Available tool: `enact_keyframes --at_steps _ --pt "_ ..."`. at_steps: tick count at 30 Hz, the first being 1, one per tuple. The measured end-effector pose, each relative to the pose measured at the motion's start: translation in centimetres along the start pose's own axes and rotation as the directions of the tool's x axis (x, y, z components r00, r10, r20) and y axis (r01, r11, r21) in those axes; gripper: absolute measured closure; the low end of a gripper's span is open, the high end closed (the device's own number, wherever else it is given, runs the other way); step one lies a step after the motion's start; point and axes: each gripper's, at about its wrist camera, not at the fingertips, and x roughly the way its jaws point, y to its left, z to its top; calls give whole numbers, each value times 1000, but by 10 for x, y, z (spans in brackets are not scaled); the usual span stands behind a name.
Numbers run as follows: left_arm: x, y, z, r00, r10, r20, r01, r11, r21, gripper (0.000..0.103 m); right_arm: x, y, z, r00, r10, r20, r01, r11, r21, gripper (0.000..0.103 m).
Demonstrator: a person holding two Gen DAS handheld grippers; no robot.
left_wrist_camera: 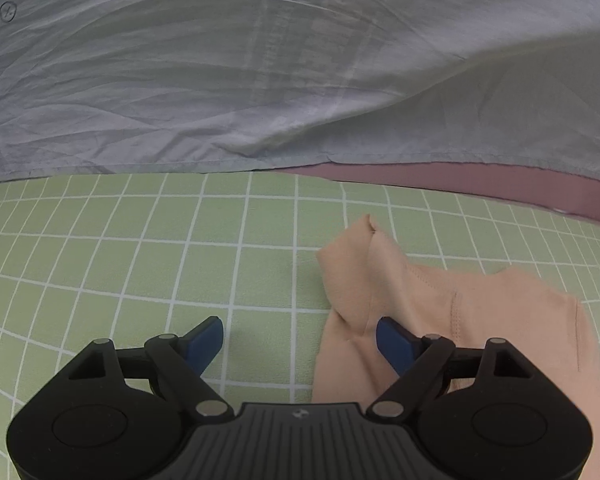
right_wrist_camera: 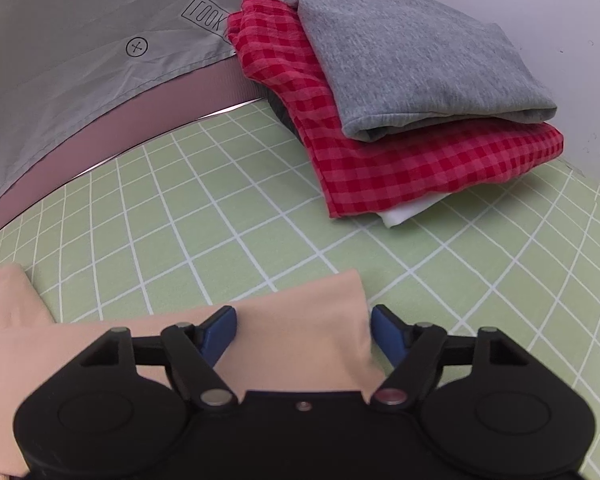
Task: Fold clothes
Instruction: 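Move the open right gripper to the sleeve cuff by the folded stack, then grasp the beige sleeve cuff with the right gripper, then lay the sleeve across the shirt body with the right gripper, then open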
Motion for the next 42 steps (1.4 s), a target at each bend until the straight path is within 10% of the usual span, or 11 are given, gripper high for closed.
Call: enact_keyframes --at_steps 6,16,25,31,42 --pt "11 1 -2 999 44 -16 -44 999 -15 10 -3 -1 5 999 52 -2 -52 998 -42 94" --pt "13 5 -2 998 66 4 -66 998 -23 3 -59 -17 20 981 -32 194 28 999 24 96" --pt "14 7 2 998 68 -11 -68 997 -39 0 -32 -33 -15 995 -91 36 90 996 29 96" --pt "-12 14 0 1000 23 -10 -24 996 -83 1 -47 -22 -10 993 -83 82 83 997 -1 96" --pt "-131 41 -55 998 52 34 -45 980 -191 1 -132 20 -22 970 134 201 -115 988 -103 96"
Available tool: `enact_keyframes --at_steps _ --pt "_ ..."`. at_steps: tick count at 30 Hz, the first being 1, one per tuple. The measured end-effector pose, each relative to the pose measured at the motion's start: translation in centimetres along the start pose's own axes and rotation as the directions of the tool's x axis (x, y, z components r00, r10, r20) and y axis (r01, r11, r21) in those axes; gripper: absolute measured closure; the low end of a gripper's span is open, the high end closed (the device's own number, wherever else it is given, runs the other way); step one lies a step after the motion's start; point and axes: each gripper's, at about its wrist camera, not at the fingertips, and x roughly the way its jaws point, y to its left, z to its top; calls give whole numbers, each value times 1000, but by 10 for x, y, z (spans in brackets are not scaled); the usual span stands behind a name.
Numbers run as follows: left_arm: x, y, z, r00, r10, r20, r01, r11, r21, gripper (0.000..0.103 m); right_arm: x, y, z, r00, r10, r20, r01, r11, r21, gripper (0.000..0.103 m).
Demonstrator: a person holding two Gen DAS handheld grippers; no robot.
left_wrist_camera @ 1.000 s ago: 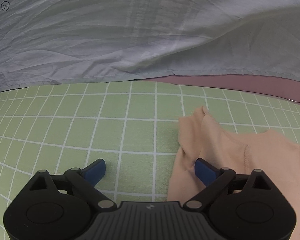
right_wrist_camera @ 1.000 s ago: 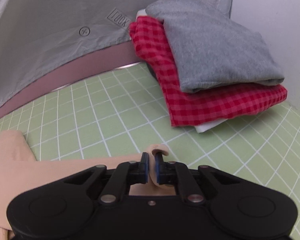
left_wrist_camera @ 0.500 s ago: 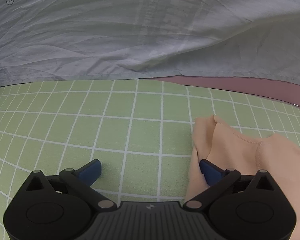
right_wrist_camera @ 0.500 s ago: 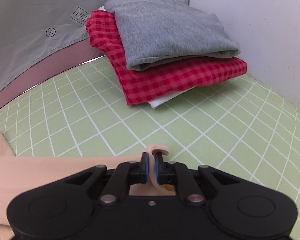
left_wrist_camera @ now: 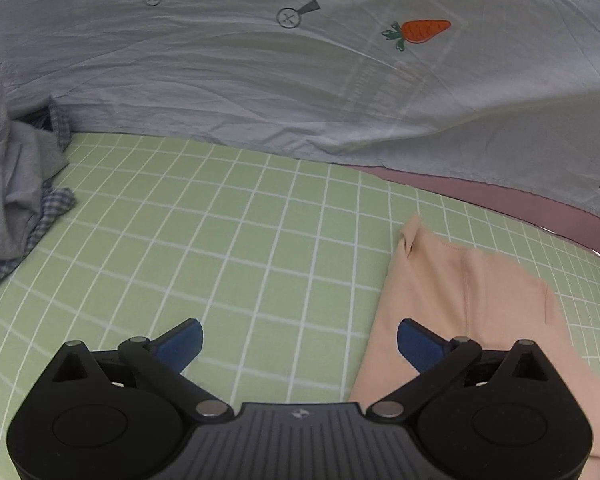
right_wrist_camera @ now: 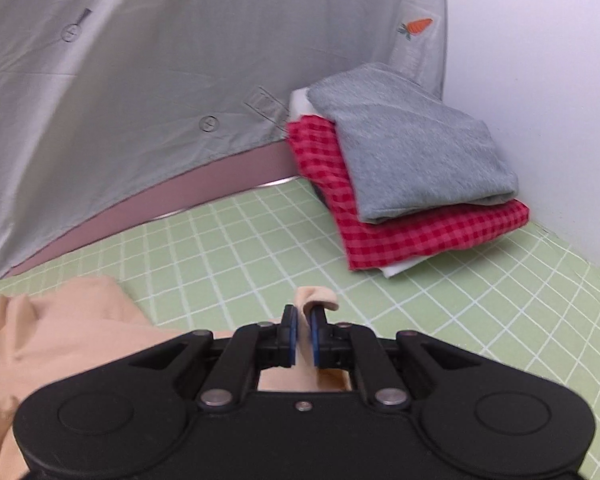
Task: Fold clothes
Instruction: 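Lay the sleeve across the shirt body with the right gripper, then open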
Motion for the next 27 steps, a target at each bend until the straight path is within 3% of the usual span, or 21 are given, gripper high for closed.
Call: enact_keyframes --at_steps 4,8,14,19,20,22,23,24,27 --pt "-31 21 -33 999 10 -32 -10 1000 6 1 -38 40 -9 991 135 25 -133 989 -63 96" --pt "-51 43 -62 998 30 -60 -28 999 42 1 -69 83 -35 970 241 -4 -240 964 -118 96" --pt "-74 76 -98 994 44 -97 -36 996 79 1 -99 134 -101 932 329 -149 -351 923 -156 96" --pt "-90 84 -125 992 47 -121 -33 993 116 1 -113 152 -148 902 324 -285 -381 908 -174 95" --pt "-92 82 -129 992 44 -119 -29 992 127 1 -118 151 -152 901 322 -291 -380 909 -171 90" --pt "-97 74 -137 992 40 -117 -23 989 143 1 -129 146 -154 910 318 -268 -371 911 -179 68" --pt "-98 67 -139 993 37 -113 -21 990 139 1 -134 142 -153 917 312 -248 -360 915 -181 50" --pt "-99 60 -141 994 34 -108 -20 991 135 1 -136 135 -152 926 299 -228 -343 922 -182 40" --pt "-104 39 -145 995 28 -94 -17 993 119 1 -130 112 -145 951 246 -188 -282 939 -195 23"
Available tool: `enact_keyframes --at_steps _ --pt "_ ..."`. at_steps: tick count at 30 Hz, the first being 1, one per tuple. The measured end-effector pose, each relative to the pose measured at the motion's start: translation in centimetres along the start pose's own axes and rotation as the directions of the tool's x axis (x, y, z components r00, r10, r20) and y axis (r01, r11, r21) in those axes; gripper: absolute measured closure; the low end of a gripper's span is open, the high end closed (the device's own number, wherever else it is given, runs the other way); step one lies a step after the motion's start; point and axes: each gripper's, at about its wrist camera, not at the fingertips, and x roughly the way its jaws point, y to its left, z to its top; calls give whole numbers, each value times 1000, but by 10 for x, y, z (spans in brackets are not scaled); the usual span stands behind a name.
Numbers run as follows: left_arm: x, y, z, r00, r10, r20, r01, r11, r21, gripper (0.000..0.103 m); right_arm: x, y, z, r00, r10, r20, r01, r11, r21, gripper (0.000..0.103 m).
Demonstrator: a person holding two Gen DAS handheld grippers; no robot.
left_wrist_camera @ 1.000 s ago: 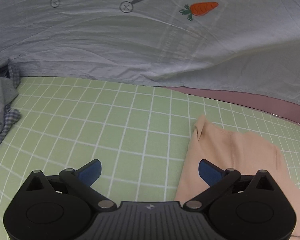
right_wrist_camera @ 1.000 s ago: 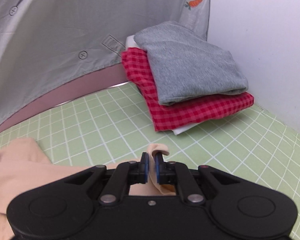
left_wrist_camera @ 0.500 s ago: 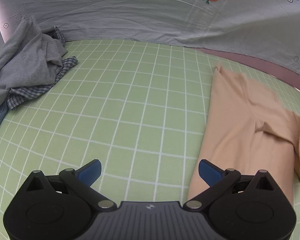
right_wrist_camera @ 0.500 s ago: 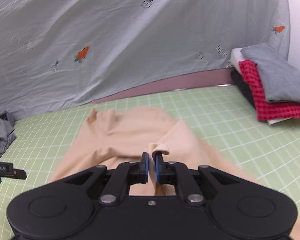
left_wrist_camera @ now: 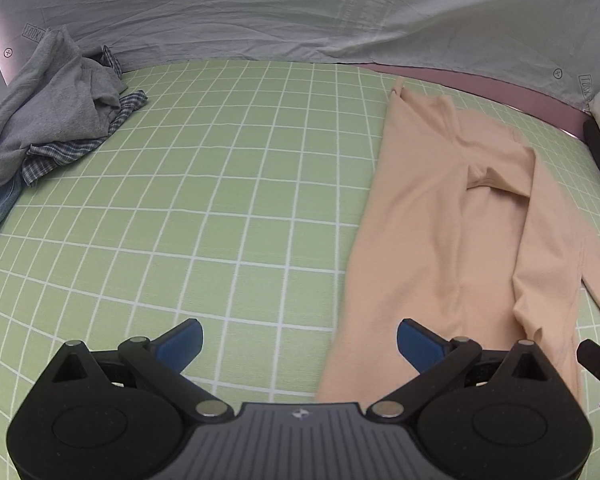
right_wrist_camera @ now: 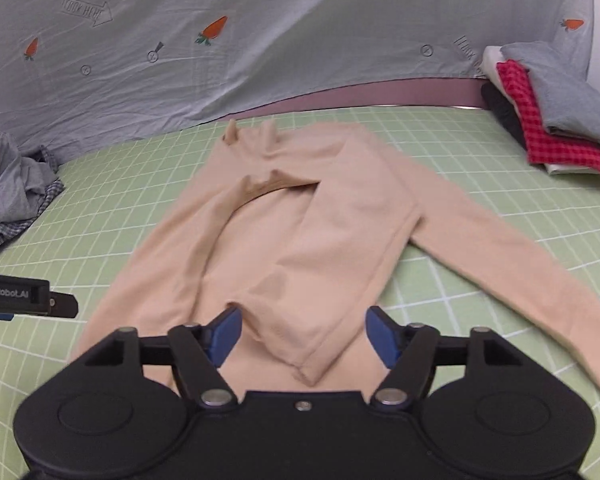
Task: Fold clothes
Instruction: 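Lay the sleeve across the shirt body with the right gripper, then open, then grasp the folded sleeve end with the left gripper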
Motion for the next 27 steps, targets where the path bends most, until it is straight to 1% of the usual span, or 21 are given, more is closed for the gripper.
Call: enact_keyframes --at_steps 1,3,5,8,11,14,17,19,20,22,23,24,25,26,27 --pt "-3 -11 0 1000 -3 11 3 1000 -7 1 2 -11 0 999 -38 -3 38 999 -4 21" --pt "-6 -34 -1 999 -8 32 9 1000 -5 1 5 -36 0 995 -104 -5 104 995 -9 11" --pt "-8 -59 -1 999 -14 42 13 1000 11 1 9 -68 -2 991 -134 -6 134 991 -1 7" --pt "-7 -93 -4 999 -21 34 20 1000 14 1 14 -111 -8 985 -170 -27 171 985 8 6" --pt "-5 -122 -5 999 -31 20 30 999 32 2 18 -150 -15 974 -219 -50 220 975 14 1" --pt "-4 -143 -8 999 -32 17 30 997 66 2 20 -179 -19 963 -255 -90 259 965 35 0" --pt "-1 -156 -12 1000 -29 8 28 997 71 3 23 -200 -25 959 -255 -120 265 962 71 0" --pt "3 -163 -14 1000 -31 -5 31 996 82 13 25 -207 -28 960 -250 -129 261 963 73 0" --pt "5 -165 -15 999 -34 -13 35 995 88 15 26 -210 -29 962 -241 -131 252 965 76 0" --pt "5 -167 -16 999 -46 -10 47 995 90 27 29 -213 -30 966 -218 -138 231 969 87 0" --pt "4 -167 -17 999 -54 -6 55 994 90 29 30 -214 -31 968 -207 -138 221 971 95 0" --pt "3 -167 -16 998 -67 -1 67 994 91 38 30 -214 -31 970 -203 -137 217 971 98 0" --pt "4 -167 -16 997 -80 -2 80 992 93 49 31 -214 -31 971 -200 -135 214 972 98 0" --pt "5 -167 -16 996 -93 -7 93 991 97 56 31 -214 -31 971 -198 -133 212 972 98 0" --pt "6 -167 -16 994 -106 -13 107 989 100 76 31 -213 -31 972 -198 -130 211 973 97 0"
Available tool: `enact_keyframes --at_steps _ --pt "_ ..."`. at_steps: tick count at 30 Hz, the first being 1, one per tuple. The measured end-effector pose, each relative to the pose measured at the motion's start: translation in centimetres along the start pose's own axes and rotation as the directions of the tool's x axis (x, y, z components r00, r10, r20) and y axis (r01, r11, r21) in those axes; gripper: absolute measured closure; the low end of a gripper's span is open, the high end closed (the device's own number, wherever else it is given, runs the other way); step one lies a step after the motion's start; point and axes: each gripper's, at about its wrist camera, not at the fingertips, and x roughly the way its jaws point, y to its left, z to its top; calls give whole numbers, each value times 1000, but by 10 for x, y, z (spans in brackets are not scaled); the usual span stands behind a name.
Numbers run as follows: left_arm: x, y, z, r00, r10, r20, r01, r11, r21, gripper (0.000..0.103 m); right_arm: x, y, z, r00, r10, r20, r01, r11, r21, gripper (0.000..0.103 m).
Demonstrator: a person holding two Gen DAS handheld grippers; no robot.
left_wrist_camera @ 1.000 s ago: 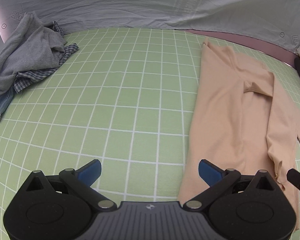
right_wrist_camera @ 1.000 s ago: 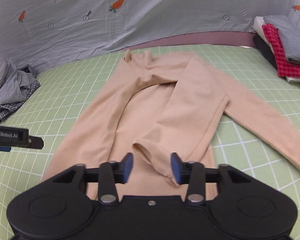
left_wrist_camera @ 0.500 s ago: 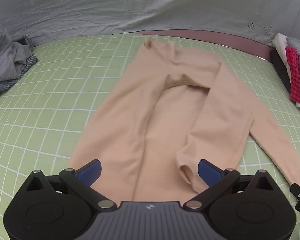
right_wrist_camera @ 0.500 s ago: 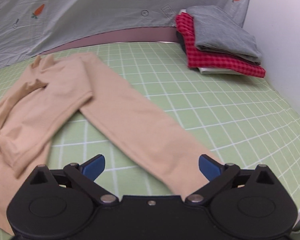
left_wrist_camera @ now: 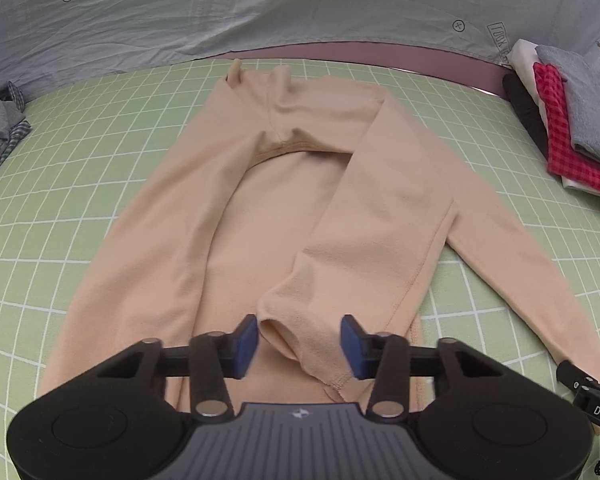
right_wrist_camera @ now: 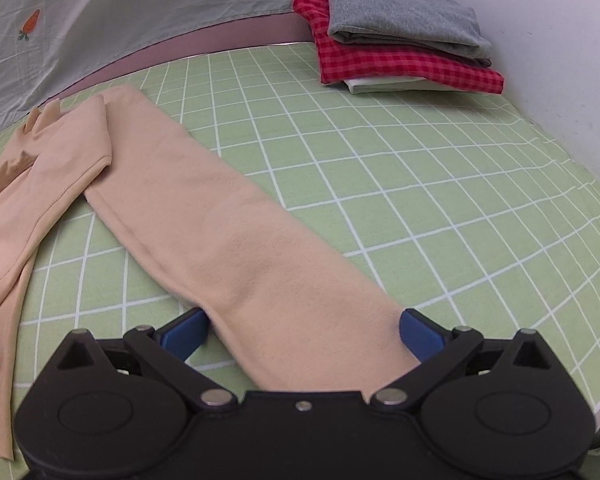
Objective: Fold clothes
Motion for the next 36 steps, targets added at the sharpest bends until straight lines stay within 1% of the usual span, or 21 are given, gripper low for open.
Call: enact_keyframes --at_steps 1,2,9,11,14,17,20,22,24,25,27,33,34,36 --pt "1 0 0 1000 -13 -4 13 1000 4 97 0 1 0 1000 -1 3 1 1000 1 0" --pt "2 1 0 1000 -25 -6 25 1000 6 99 0 1 0 1000 -2 6 2 1000 2 0" --pt "-14 20 -1 995 -88 43 89 996 -20 101 -1 5 -3 999 -21 26 21 999 24 0" --pt "-22 30 -2 992 -111 66 114 992 -46 101 -1 7 -3 999 -30 31 29 999 35 0" --pt "-37 53 -6 982 -156 105 170 976 -135 101 1 10 -3 998 -47 35 45 998 53 0" --pt "-53 81 -11 980 -146 137 174 960 -221 101 1 14 -3 997 -63 41 60 996 71 0" --pt "-66 119 -19 978 -136 157 184 916 -357 101 2 17 -4 996 -79 47 75 993 88 0" --pt "-73 143 -28 980 -114 161 175 881 -439 101 2 20 -4 995 -90 50 85 992 99 0" --pt "-78 165 -37 985 -81 150 146 855 -497 101 2 22 -4 994 -100 50 94 990 109 0" --pt "-80 176 -42 987 -75 143 141 835 -532 101 2 23 -4 993 -105 51 99 989 114 0" --pt "-80 199 -53 986 -90 137 157 762 -628 101 2 24 -4 992 -113 51 106 987 121 0" --pt "-69 227 -73 997 -53 56 77 736 -673 101 2 26 -4 991 -129 48 121 983 138 0" --pt "-65 230 -77 997 -61 40 72 727 -683 101 2 27 -5 990 -132 49 124 982 141 0" --pt "-63 232 -80 998 -62 23 61 736 -674 101 1 29 -5 989 -140 51 131 980 148 0"
